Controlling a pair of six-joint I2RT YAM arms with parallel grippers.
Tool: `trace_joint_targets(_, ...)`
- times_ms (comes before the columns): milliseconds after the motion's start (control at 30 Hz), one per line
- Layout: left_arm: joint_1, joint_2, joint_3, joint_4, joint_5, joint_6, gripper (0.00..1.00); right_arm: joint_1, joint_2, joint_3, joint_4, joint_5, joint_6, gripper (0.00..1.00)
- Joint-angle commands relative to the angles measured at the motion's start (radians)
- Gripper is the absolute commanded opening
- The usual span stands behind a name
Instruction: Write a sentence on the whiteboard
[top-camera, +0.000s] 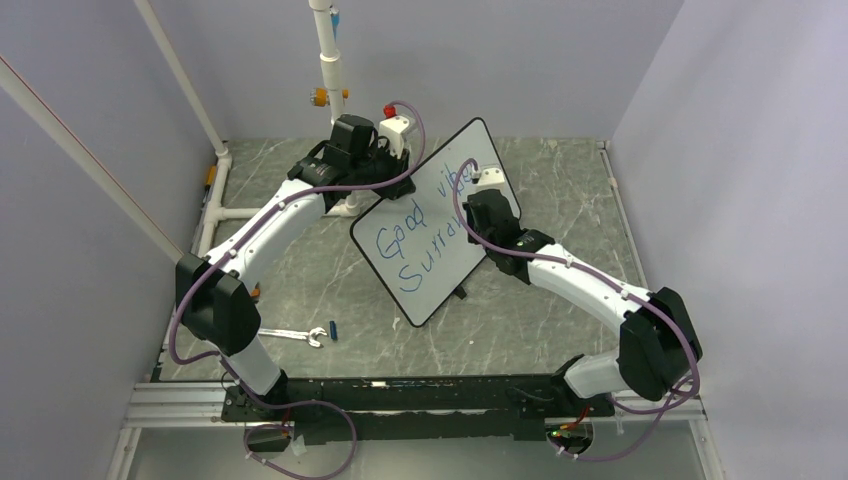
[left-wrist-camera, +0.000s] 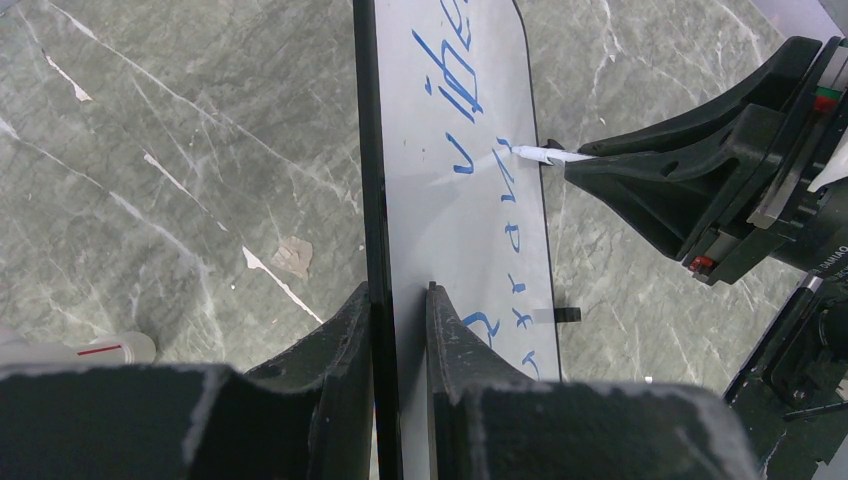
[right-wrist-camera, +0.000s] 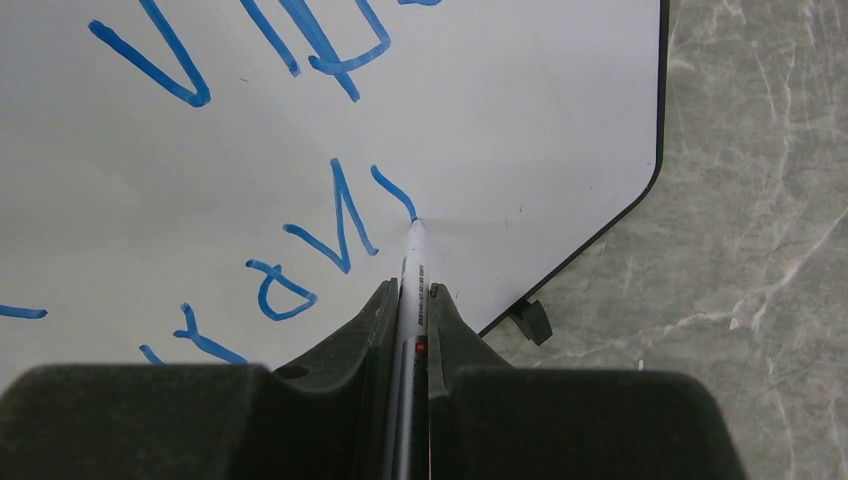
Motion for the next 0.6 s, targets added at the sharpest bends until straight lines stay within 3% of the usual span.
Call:
trace_joint_targets(0,-0.009,-0.025,0.01,0.035,-0.011,0.077,0.0,0.002,-0.026,0.019,0.034,-0.028,0.02,0.0)
trace_joint_targets(567,-0.01,-0.028,0.009,0.034,-0.01,0.076,0.0,0.002,0.017,0.108,0.026,-0.021,0.0,0.0)
